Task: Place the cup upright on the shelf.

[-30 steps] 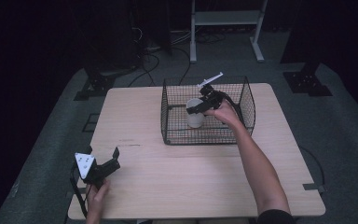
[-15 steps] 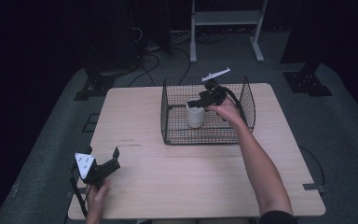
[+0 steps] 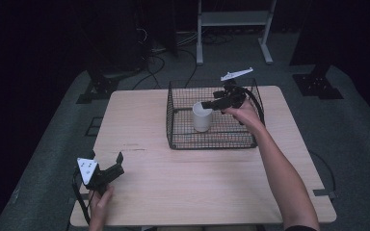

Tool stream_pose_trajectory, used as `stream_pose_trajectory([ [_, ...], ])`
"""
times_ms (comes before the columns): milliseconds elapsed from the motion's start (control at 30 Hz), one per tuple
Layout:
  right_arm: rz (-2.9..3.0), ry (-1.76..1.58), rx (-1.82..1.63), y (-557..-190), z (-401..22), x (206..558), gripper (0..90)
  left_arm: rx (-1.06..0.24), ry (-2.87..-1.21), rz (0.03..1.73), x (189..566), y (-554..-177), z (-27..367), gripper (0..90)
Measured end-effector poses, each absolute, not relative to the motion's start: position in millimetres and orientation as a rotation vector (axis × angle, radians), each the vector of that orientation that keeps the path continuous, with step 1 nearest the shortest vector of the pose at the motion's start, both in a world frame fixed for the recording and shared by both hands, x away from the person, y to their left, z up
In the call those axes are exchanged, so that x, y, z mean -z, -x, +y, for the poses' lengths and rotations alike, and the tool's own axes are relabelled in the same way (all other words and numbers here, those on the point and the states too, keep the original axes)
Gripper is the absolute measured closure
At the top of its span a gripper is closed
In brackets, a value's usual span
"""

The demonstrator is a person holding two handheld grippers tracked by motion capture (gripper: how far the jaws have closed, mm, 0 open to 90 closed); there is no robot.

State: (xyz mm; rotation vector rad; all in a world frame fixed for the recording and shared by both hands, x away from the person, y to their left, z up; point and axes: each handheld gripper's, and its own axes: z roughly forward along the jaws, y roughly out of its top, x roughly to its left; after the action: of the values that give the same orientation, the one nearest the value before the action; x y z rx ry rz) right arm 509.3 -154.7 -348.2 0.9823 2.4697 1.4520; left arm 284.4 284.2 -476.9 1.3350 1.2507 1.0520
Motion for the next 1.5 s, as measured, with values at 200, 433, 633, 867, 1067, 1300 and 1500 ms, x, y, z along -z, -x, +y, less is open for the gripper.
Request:
stream_pose_trajectory([
  [200,2.473,-0.963,-1.466,-499.0,-163.8,343.3,13.3,-1.053,-1.336,1.250,476.9,-284.4,284.0,0.0],
  [433,2.470,-0.934,-1.487,-485.8,-173.5,338.5,13.4,-1.053,-1.336,1.249,476.9,-284.4,284.0,0.0],
  [633,2.475,-0.919,-1.501,-476.4,-180.4,338.8,13.4,-1.054,-1.337,1.250,476.9,-284.4,283.9,0.0],
  [867,2.475,-0.914,-1.507,-469.3,-187.5,339.2,13.6,-1.054,-1.339,1.248,476.9,-284.4,283.7,0.0],
  [1067,2.488,-0.916,-1.502,-464.6,-191.8,340.1,13.6,-1.055,-1.340,1.247,477.0,-284.4,283.6,0.0],
  [1300,2.492,-0.893,-1.510,-458.6,-193.2,335.7,13.6,-1.055,-1.340,1.246,477.0,-284.4,283.6,0.0],
  [1500,2.495,-0.884,-1.519,-451.4,-195.9,339.4,13.9,-1.057,-1.343,1.244,477.0,-284.4,283.4,0.0],
])
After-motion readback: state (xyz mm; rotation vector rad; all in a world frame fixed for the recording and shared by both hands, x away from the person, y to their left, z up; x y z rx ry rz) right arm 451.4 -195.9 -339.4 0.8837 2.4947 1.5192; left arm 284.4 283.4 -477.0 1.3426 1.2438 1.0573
